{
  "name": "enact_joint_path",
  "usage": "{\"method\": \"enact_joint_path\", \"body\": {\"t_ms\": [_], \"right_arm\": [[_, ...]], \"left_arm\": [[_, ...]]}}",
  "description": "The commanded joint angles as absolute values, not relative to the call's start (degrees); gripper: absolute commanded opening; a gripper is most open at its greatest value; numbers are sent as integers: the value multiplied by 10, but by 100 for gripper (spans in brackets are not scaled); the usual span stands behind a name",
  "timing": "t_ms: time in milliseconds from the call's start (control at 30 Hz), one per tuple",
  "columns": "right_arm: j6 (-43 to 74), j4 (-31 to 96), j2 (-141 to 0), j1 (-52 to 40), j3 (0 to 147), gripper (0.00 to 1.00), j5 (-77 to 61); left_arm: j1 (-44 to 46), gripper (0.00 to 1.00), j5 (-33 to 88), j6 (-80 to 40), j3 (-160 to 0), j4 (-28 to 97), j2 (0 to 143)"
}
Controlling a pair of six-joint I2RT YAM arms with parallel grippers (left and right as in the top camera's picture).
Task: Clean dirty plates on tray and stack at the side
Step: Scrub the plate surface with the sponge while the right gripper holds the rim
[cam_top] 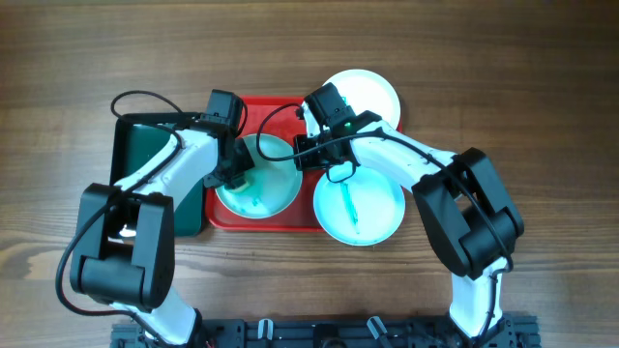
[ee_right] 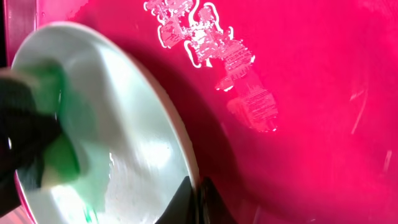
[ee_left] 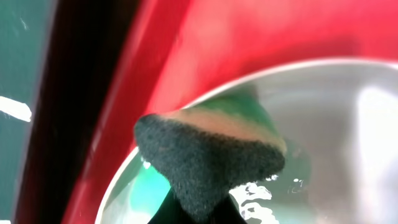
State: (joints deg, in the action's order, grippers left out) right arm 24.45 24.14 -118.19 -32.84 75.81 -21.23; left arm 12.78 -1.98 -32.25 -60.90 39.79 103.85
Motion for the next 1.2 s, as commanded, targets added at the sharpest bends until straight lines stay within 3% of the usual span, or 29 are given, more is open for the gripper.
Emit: {"method": "enact_joint_path", "body": {"t_ms": [0, 233, 433, 567, 667, 733, 933, 1067, 1167], "right_arm": [[257, 240, -1187, -320, 764, 4, -222], [258, 231, -1187, -320, 764, 4, -256], [261, 232, -1187, -320, 764, 4, -256], [261, 232, -1187, -320, 764, 4, -256], [259, 234, -1187, -320, 764, 4, -255], [259, 234, -1187, -320, 764, 4, -254], [256, 237, -1187, -320, 764, 4, -254], [256, 239, -1187, -320, 764, 4, -254], [256, 242, -1187, -320, 764, 4, -254]], "left_arm": [[147, 4, 137, -222, -598, 443, 1045], [204, 4, 170, -152, -598, 418, 1045], [207, 4, -188, -312, -598, 337, 1045], [194, 4, -298, -378, -598, 331, 1045], [192, 4, -254, -410, -598, 362, 1045], [195, 4, -138, -392, -598, 379, 1045], [208, 4, 234, -171, -599, 380, 1045], [202, 4, 210, -173, -599, 322, 1045], [191, 4, 121, -204, -598, 262, 1045]]}}
